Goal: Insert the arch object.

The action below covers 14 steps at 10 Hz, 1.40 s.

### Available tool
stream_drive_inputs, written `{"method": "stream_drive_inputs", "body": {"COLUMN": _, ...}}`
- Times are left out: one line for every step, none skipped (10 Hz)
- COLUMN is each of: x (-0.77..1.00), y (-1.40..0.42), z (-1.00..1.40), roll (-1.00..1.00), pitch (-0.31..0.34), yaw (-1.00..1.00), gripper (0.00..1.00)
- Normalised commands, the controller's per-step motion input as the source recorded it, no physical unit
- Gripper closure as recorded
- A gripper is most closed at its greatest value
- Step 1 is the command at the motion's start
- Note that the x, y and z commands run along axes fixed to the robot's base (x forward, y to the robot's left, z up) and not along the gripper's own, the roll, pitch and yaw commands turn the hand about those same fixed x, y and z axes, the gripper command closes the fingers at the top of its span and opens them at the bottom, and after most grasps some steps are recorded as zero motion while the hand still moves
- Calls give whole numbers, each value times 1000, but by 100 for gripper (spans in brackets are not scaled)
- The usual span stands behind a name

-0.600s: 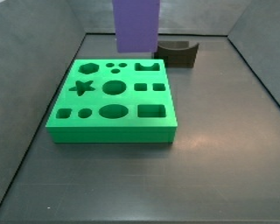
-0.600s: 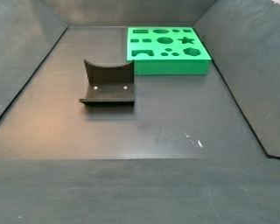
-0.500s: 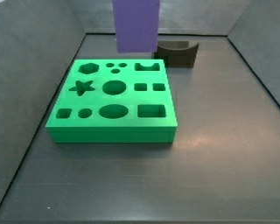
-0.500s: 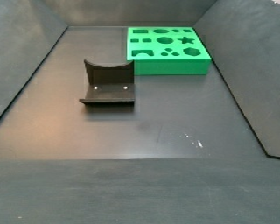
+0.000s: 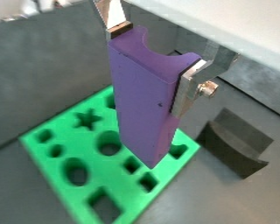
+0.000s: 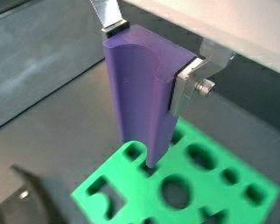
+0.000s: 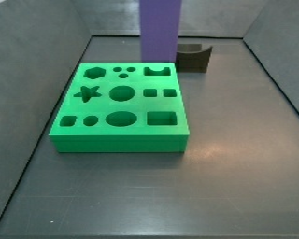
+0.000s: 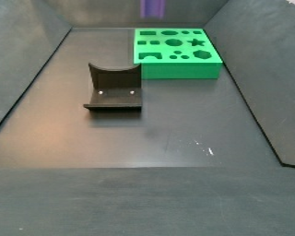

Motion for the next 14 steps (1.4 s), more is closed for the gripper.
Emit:
{"method": "stream_drive_inputs", "body": {"x": 3, "y": 720, "z": -820, "roll": 137, "pitch": -111, "yaw": -43, "gripper": 100}}
{"method": "stream_drive_inputs", "body": {"x": -14, "y": 694, "z": -749, "roll": 87, "pitch": -139, "yaw": -74, "gripper": 100}}
{"method": "stream_drive_inputs", "body": {"x": -69, "y": 491, "z": -540, "roll": -197, "pitch": -224, "yaw": 0, "gripper": 100}}
{"method": "stream_drive_inputs", "body": {"x": -180, "y": 460, "z": -311, "roll": -389, "pitch": -204, "yaw": -49, "gripper": 100}}
{"method": "stream_drive_inputs", "body": {"x": -97, "y": 497, "z": -129, "roll": -443, "pitch": -164, "yaw": -37, "gripper": 100}}
{"method": "stream_drive_inputs", "body": {"x": 0, "y": 514, "z": 0, "roll": -410, "pitch": -87, "yaw": 0, "gripper": 100}}
{"method": "stream_drive_inputs", "body": {"x": 0, "y": 491, "z": -34, "roll": -434, "pitch": -87, "yaw": 0, "gripper": 100}}
{"method": "stream_drive_inputs", "body": {"x": 23, "y": 166, "z": -249, "roll": -264, "pitch": -119, "yaw": -69, "gripper": 100}}
{"method": "stream_drive_inputs", "body": {"x": 57, "y": 0, "z": -306, "roll": -173, "pitch": -86, "yaw": -91, "gripper": 100}}
{"method": "stream_drive_inputs", "body": {"x": 123, "y": 0, "z": -297, "roll": -174, "pitch": -24, "yaw": -77, "gripper": 100}}
{"method": "stream_drive_inputs", "body": {"x": 209, "y": 0, "z": -297, "roll": -150, "pitch": 0, "yaw": -109, "gripper": 100}}
{"method": "stream_drive_inputs", "body": {"x": 160, "y": 86, "z": -274, "roll": -43, "pitch": 3, "yaw": -154, "gripper": 100}}
{"method": "stream_drive_inputs", "body": {"x": 51, "y": 80, "z": -360, "roll": -26, "pitch": 0, "yaw": -120, "gripper": 100}}
{"method": "stream_drive_inputs", "body": {"x": 131, "y": 0, "z": -443, "roll": -79, "pitch": -27, "yaw": -120, "gripper": 100}}
